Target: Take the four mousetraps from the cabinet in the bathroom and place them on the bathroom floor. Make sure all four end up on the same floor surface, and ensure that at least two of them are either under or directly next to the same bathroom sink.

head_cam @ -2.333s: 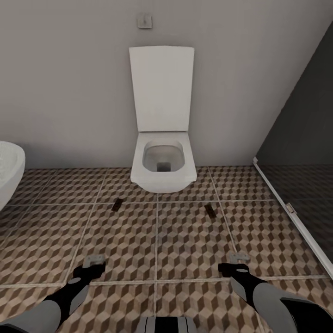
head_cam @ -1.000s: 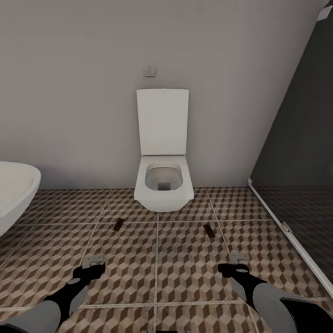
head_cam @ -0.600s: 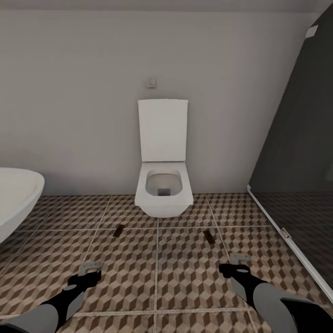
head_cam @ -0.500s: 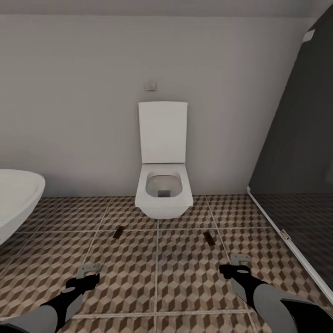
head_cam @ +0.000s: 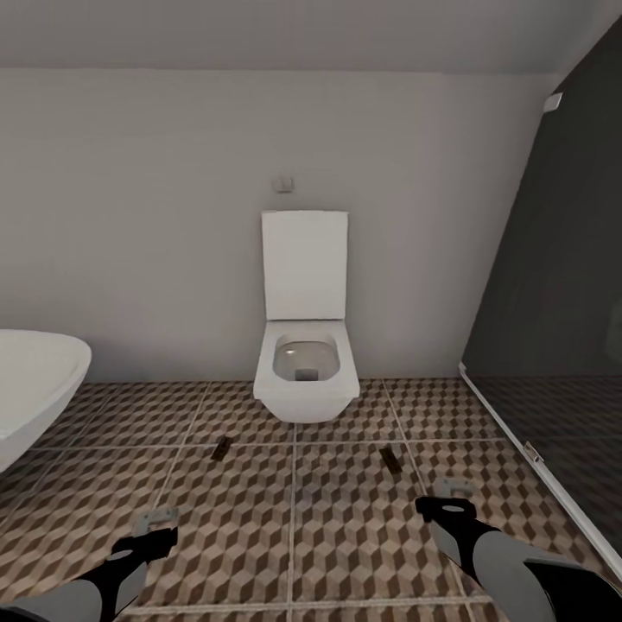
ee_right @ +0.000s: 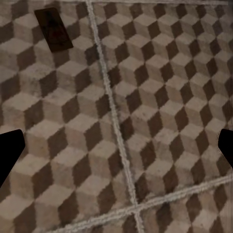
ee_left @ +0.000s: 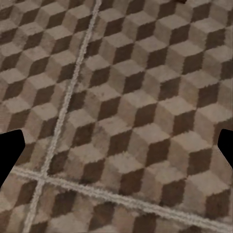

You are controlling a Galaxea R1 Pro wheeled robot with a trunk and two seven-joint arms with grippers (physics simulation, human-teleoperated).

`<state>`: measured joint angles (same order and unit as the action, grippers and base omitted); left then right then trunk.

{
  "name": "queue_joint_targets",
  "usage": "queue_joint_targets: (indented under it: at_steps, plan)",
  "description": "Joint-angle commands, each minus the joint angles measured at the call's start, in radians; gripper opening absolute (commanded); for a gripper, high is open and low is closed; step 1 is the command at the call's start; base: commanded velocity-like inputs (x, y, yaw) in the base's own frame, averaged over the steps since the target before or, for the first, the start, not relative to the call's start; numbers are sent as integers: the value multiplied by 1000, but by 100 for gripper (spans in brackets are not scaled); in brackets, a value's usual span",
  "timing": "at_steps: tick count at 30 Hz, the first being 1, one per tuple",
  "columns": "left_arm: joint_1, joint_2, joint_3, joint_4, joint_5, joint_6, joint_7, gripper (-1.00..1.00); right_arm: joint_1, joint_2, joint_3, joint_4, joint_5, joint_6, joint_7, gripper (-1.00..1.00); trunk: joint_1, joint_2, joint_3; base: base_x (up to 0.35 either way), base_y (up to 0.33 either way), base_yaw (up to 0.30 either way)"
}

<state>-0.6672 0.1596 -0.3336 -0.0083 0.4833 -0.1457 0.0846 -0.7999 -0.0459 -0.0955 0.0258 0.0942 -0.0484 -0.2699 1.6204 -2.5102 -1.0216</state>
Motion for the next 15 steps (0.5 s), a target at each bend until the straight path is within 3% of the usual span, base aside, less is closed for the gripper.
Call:
queue_joint_targets:
  at_steps: [1,8,15]
  plan:
    - [1,0,-9,1,8,-1,3,100,-1,0,-9,4,10,-4,-5,100,-1,0,3,0,0,0]
    - [2,2,-9,4,11,2,4,100,8,-1,-9,6,11,-3,-9,100,-4,2,30,0,0,0]
    - [4,8,-9,5,24,3,4,100,80,0,-9,6,13,-3,-5,100,-7,3,57,0,0,0]
